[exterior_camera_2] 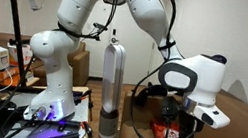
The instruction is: Move the helmet from the seat of the brown chair to the right arm rest
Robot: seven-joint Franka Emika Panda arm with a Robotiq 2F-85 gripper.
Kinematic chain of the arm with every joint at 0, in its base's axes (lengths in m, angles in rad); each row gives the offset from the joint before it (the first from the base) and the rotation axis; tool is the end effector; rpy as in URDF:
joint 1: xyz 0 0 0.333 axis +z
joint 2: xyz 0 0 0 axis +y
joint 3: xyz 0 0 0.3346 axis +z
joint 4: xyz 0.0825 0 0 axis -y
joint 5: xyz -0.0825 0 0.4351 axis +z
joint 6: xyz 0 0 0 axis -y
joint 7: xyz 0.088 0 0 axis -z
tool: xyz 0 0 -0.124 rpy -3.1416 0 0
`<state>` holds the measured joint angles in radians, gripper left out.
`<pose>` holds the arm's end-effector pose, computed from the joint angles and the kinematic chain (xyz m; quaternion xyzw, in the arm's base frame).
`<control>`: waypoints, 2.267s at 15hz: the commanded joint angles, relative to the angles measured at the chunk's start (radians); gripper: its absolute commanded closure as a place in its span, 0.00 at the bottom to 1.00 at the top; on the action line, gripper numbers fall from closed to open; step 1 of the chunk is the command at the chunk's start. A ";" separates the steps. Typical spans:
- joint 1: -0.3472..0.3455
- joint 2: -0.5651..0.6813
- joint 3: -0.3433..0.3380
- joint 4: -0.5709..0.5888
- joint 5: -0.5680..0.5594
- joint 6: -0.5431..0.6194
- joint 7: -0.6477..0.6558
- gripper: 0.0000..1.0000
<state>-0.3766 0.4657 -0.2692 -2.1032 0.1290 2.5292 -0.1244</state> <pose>0.4886 -0.3737 0.1568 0.9548 -0.2962 -0.0172 0.0184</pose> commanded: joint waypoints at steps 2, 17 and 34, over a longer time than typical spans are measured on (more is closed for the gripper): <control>-0.024 0.050 0.015 0.038 -0.030 -0.038 -0.041 0.53; -0.076 -0.024 0.036 0.018 0.010 -0.091 -0.090 0.00; -0.009 -0.311 0.073 -0.065 0.111 -0.325 -0.203 0.00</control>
<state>-0.4233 0.2179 -0.2118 -2.1287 0.2008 2.2477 -0.2878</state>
